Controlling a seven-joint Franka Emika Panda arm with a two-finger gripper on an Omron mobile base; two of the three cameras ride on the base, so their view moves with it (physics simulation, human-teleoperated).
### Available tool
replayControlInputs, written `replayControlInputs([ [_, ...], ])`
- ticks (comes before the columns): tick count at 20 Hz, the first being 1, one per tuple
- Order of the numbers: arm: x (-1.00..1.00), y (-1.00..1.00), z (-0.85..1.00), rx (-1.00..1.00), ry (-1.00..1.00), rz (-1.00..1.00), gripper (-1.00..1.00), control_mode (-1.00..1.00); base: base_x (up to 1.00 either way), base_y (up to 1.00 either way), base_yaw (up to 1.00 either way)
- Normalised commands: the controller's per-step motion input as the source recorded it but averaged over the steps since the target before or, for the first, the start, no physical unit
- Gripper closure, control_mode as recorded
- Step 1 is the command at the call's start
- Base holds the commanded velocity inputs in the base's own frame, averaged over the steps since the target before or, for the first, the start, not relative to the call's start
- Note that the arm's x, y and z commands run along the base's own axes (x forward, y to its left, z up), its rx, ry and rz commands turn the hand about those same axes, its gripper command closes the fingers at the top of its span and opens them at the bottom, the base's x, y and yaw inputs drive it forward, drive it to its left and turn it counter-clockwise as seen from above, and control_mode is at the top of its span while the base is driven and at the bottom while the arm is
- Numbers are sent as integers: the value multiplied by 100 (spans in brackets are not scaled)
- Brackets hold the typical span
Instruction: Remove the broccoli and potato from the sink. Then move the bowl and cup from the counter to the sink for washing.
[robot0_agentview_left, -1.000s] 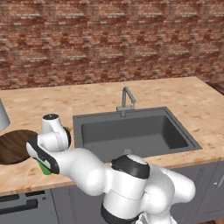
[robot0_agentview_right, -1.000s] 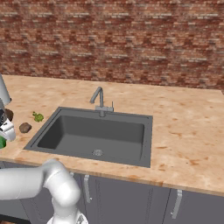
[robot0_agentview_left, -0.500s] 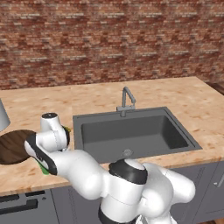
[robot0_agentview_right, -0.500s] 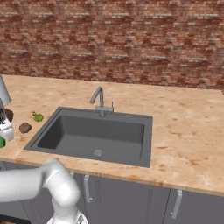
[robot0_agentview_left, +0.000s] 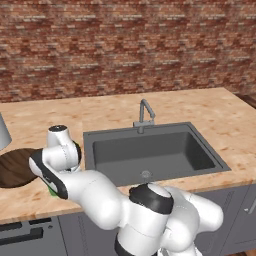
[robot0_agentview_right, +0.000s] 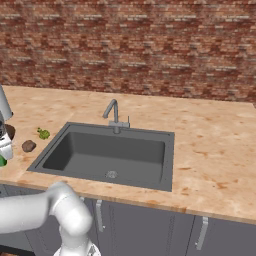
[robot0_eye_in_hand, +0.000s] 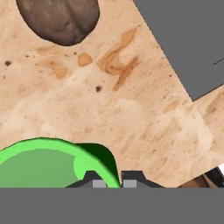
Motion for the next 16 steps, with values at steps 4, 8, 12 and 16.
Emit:
replayControlInputs([
  [4, -15, -24, 26, 0, 0, -5, 100, -100, 0, 0, 0],
  [8, -11, -23, 24, 0, 0, -2, 100, -100, 0, 0, 0],
  [12, -11, -29, 21, 0, 0, -4, 100, -100, 0, 0, 0],
  [16, -6, -26, 17, 0, 0, -2, 100, -100, 0, 0, 0],
])
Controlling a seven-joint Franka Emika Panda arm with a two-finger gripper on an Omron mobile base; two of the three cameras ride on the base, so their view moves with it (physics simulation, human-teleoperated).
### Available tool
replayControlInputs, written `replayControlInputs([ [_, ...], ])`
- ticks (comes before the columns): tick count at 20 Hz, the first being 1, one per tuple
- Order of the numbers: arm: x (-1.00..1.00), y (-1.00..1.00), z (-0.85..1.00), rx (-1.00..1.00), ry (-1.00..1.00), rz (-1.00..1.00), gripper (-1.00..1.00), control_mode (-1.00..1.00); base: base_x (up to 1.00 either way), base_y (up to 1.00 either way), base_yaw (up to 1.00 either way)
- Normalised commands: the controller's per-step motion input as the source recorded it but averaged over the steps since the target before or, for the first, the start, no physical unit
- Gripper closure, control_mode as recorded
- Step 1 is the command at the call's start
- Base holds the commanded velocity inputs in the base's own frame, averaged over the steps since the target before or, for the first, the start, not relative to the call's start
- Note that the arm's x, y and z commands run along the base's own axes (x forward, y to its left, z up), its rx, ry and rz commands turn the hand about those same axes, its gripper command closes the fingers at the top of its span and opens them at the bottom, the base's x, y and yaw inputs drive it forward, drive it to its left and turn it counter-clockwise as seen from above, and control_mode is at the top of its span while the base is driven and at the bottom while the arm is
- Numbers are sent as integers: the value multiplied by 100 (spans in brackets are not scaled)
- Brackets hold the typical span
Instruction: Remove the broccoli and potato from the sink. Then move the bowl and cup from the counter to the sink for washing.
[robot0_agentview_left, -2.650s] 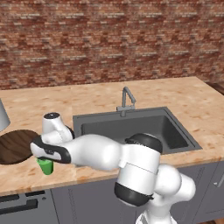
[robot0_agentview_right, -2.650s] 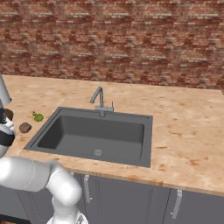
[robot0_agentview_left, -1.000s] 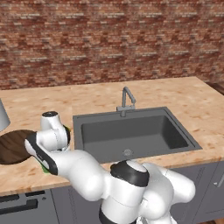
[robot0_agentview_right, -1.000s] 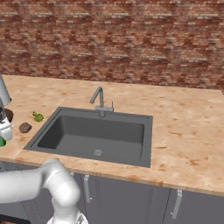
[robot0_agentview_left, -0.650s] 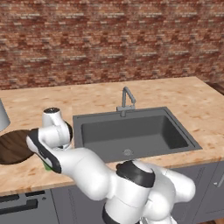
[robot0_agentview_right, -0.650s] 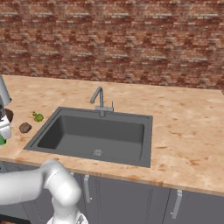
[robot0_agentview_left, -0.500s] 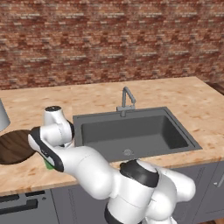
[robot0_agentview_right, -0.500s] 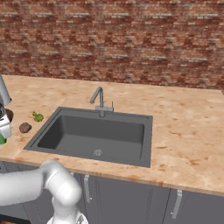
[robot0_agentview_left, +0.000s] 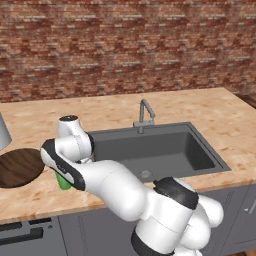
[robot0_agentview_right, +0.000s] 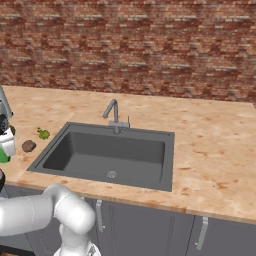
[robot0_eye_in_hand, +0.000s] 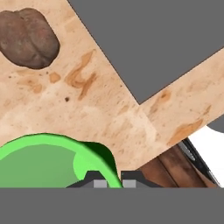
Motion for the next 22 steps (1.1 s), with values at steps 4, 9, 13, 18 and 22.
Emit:
replayControlInputs([
  [4, -7, -28, 19, 0, 0, 0, 100, -100, 0, 0, 0],
  [9, -7, -27, 21, 0, 0, -1, 100, -100, 0, 0, 0],
  [13, -9, -34, 20, 0, 0, -2, 100, -100, 0, 0, 0],
  [18, -3, -37, 16, -2, 0, -7, 100, -100, 0, 0, 0],
  [22, -4, -38, 17, -2, 0, -9, 100, -100, 0, 0, 0],
])
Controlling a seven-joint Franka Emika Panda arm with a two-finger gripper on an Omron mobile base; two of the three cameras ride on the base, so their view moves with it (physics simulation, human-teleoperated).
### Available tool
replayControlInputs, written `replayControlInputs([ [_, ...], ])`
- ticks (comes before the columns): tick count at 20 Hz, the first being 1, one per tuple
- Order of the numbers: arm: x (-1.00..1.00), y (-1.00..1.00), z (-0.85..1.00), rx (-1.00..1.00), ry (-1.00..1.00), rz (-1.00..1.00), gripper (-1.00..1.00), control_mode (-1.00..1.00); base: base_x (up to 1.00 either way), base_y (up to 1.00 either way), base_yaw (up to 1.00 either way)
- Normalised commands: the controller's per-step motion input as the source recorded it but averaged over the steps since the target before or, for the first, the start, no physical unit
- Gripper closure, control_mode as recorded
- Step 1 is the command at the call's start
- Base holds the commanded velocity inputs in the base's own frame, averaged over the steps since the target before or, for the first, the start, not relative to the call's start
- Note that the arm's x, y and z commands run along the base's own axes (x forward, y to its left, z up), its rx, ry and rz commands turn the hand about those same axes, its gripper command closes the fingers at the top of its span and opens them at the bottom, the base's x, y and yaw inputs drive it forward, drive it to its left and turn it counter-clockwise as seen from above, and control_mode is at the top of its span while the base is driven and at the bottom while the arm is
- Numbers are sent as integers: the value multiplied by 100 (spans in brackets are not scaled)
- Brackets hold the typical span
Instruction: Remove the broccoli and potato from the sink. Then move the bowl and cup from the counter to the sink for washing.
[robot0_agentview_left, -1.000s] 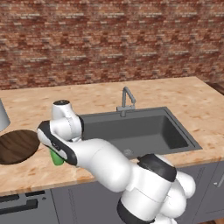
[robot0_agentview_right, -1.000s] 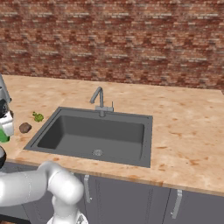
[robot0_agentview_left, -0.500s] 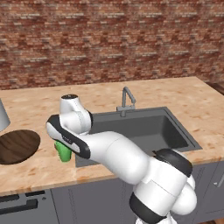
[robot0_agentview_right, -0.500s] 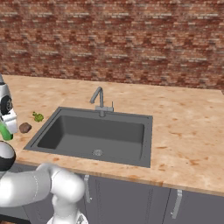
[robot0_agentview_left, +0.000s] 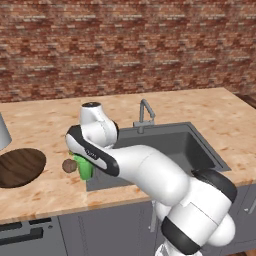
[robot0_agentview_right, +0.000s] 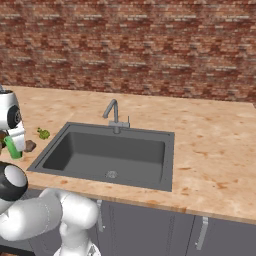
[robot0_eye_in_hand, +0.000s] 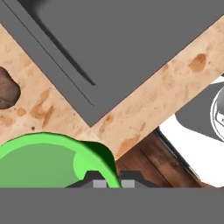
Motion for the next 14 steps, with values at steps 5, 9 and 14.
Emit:
replayControlInputs([
  [5, -5, -43, 15, 0, 0, -11, 100, -100, 0, 0, 0],
  [9, 0, -40, 12, -2, 0, -17, 100, -100, 0, 0, 0],
  [14, 3, -38, 2, -2, 0, -22, 100, -100, 0, 0, 0],
])
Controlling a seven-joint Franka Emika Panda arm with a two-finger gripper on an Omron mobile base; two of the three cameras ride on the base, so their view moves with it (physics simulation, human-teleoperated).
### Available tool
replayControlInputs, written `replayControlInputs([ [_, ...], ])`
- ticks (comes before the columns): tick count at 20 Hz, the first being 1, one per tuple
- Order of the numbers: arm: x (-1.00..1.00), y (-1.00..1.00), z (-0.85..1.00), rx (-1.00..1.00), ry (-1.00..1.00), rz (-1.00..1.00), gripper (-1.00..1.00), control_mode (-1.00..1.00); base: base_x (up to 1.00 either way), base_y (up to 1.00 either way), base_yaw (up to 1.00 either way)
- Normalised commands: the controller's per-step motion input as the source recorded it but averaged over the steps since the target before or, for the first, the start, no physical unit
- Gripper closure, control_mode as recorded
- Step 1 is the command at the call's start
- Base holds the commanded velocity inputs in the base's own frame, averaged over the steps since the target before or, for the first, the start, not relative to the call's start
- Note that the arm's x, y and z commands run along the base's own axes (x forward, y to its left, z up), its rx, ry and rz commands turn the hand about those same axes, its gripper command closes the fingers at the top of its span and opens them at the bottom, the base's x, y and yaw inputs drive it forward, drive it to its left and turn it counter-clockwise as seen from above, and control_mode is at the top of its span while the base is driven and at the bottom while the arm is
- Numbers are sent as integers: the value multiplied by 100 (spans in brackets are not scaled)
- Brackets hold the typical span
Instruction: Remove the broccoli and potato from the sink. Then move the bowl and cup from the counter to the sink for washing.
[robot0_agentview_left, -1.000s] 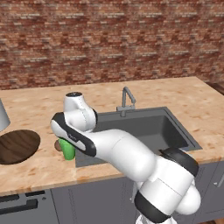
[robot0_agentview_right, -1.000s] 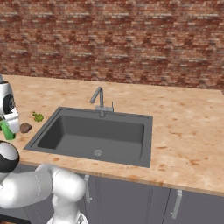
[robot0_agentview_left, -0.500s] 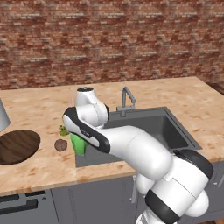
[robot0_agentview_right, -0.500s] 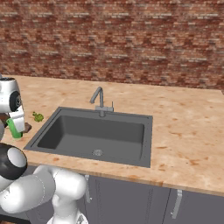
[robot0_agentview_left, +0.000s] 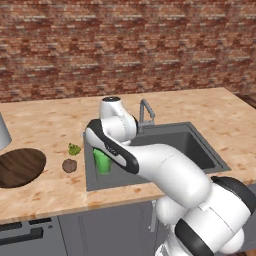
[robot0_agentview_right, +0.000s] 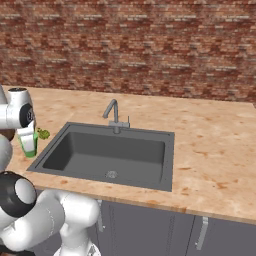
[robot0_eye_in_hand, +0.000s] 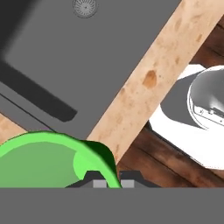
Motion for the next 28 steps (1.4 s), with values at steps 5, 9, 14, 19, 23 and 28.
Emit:
replayControlInputs([
  [5, 8, -34, 0, -4, 0, -21, 100, -100, 0, 0, 0],
  [9, 12, -31, -3, -6, 0, -20, 100, -100, 0, 0, 0],
  [14, 23, -29, -10, -4, 6, -15, 100, -100, 0, 0, 0],
  [19, 26, -26, -13, 0, 7, -9, 100, -100, 0, 0, 0],
  [23, 27, -20, -21, 0, 2, -2, 100, -100, 0, 0, 0],
  [28, 31, -13, -24, 0, 0, 0, 100, -100, 0, 0, 0],
])
